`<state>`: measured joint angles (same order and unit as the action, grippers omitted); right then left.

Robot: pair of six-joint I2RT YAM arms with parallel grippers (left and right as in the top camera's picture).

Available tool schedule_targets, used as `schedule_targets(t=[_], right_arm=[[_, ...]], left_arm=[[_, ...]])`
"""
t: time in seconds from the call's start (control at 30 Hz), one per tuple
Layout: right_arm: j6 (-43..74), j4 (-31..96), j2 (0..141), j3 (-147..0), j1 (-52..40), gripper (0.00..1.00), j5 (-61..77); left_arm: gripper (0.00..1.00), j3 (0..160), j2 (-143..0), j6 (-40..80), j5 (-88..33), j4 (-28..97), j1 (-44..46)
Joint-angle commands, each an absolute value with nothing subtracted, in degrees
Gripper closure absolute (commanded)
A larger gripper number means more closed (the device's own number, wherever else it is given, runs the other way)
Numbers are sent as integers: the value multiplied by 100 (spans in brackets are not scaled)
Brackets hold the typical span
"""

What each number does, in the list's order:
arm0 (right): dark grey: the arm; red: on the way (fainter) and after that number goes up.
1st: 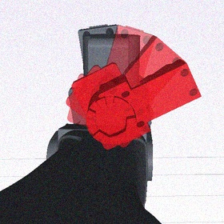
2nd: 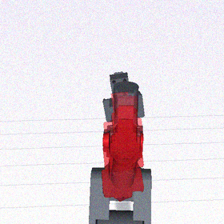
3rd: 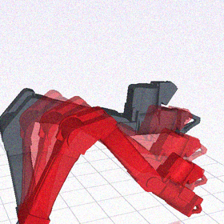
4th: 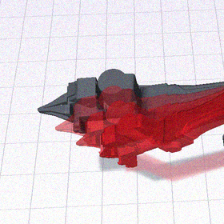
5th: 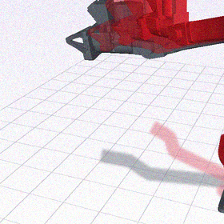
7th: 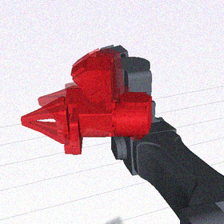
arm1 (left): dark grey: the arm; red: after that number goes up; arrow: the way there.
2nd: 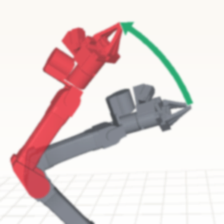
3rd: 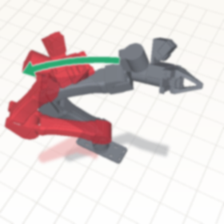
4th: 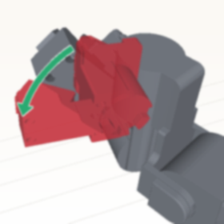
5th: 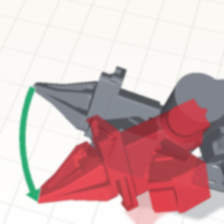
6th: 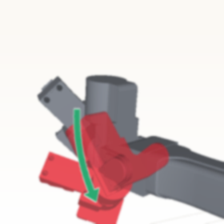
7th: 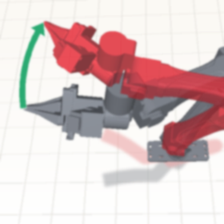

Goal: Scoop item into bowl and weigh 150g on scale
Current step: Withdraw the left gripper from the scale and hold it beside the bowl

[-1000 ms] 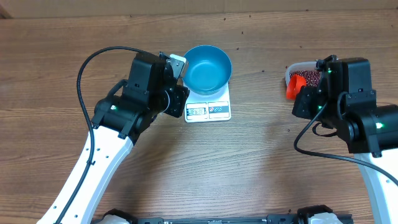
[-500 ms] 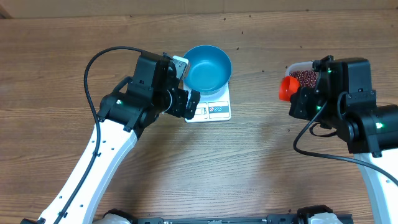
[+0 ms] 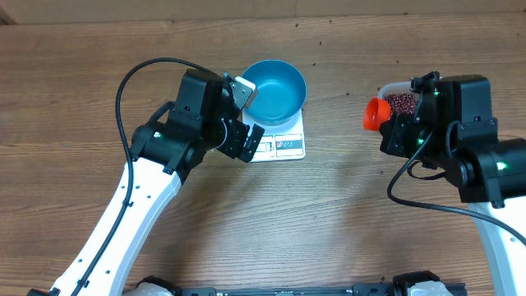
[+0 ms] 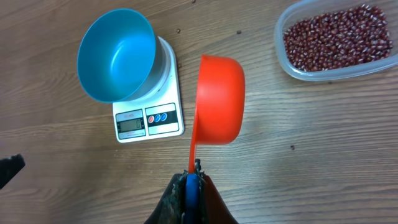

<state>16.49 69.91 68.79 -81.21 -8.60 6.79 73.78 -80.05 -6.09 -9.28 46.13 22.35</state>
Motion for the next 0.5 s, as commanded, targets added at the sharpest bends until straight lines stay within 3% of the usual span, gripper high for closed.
schedule_targets(t=[0.0, 0.47], right_arm=[[1621, 6906, 6849, -8256, -827, 96, 425], [1468, 6748, 6849, -8256, -827, 96, -252]], left_arm=[[0, 7550, -7830, -987, -1046, 4703, 2209], [0, 7754, -7524, -611, -965, 4458, 2206]])
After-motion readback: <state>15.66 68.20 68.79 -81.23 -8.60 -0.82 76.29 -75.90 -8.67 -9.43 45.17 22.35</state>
